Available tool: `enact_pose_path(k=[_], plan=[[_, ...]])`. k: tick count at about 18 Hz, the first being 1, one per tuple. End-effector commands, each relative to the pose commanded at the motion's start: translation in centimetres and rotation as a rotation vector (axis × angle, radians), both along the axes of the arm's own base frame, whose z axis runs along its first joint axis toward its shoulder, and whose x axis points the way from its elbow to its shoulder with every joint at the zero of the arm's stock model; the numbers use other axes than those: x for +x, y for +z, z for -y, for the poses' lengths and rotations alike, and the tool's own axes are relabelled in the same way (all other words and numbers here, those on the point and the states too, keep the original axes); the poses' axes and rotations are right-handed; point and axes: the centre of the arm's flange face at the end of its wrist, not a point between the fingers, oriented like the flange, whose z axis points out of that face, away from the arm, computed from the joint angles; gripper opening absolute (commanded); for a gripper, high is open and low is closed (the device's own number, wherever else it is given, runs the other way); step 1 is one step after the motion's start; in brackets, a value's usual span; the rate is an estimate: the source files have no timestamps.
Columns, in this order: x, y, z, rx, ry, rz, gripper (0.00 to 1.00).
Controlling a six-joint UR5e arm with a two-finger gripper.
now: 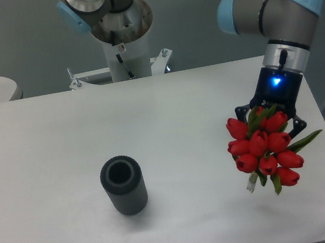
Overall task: Place the flowers on the table
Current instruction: 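Lower the gripper holding the red tulip bouquet toward the table, then tilt the bouquet sideways and lay the tulips down on the table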
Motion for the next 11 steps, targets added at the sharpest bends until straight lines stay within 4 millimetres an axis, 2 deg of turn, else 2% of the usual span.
enact_pose_path(k=[1, 3, 6, 8, 11], plan=[[0.1, -0.1, 0.1, -0.033, 0.003, -0.021, 0.26], [1.2, -0.9, -0.8, -0.1, -0.018, -0.051, 0.26], [2.0, -1.6, 0.1, -0.208, -0.006, -0.104, 0.26], [3.8, -2.5, -0.5, -0.281, -0.028, -0.13, 0.26], [5.5, -3.8, -0.8, -0.436, -0.069, -0.213, 0.26]])
